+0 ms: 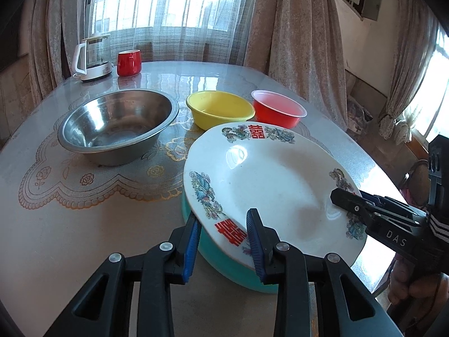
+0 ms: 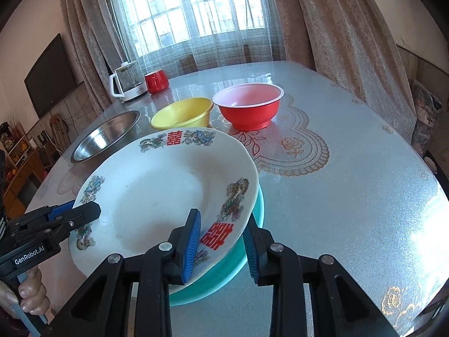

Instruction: Organize plates and bowls

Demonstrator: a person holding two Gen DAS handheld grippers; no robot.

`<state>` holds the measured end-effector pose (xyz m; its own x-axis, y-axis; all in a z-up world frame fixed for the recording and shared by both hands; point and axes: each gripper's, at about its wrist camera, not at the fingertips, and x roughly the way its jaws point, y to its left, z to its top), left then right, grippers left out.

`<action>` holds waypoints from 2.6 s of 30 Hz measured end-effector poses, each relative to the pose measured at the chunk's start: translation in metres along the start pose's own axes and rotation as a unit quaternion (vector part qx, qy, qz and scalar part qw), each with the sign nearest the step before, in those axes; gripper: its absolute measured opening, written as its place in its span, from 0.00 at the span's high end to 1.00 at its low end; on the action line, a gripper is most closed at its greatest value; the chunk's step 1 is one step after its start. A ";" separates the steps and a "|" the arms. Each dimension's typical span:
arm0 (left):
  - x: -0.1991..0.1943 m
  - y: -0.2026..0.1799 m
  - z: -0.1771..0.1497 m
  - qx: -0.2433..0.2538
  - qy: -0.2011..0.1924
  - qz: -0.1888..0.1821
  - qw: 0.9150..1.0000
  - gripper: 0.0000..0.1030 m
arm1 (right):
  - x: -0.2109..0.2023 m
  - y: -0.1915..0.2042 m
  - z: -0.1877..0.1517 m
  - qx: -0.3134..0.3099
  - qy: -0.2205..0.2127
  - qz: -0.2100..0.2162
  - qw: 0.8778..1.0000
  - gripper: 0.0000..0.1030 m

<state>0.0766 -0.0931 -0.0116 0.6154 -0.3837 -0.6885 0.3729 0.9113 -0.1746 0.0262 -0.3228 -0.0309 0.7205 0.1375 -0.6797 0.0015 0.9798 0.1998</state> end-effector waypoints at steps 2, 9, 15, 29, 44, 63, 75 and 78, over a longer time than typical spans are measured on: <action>0.000 0.002 0.001 -0.007 0.005 -0.004 1.000 0.67 | 0.001 0.000 0.002 -0.001 0.004 -0.004 1.000 0.71; 0.000 0.000 0.001 -0.004 0.004 -0.001 1.000 0.67 | -0.002 -0.001 0.000 0.008 0.002 -0.002 1.000 0.72; 0.000 0.001 0.002 -0.006 0.003 0.000 1.000 0.66 | -0.003 -0.004 0.000 0.022 0.007 0.006 1.000 0.72; -0.021 0.020 -0.002 -0.039 -0.010 0.008 0.999 0.56 | -0.009 -0.010 0.000 0.041 0.005 -0.003 0.999 0.62; -0.047 0.088 -0.013 -0.112 -0.030 0.064 0.991 0.32 | -0.029 -0.015 0.033 0.078 -0.030 0.008 0.996 0.58; -0.061 0.161 0.024 -0.154 -0.073 0.103 0.980 0.34 | 0.044 0.110 0.096 -0.032 0.057 0.171 0.983 0.52; -0.007 0.190 0.067 -0.163 -0.041 0.097 0.981 0.43 | 0.132 0.135 0.122 -0.030 0.121 0.121 0.985 0.52; 0.008 0.195 0.070 -0.170 -0.028 0.094 0.981 0.47 | 0.143 0.140 0.121 -0.040 0.130 0.115 0.984 0.52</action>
<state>0.2028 0.0710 -0.0013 0.6916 -0.2033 -0.6931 0.0025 0.9603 -0.2791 0.2132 -0.1833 -0.0148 0.4942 0.3800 -0.7819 -0.2031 0.9250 0.3212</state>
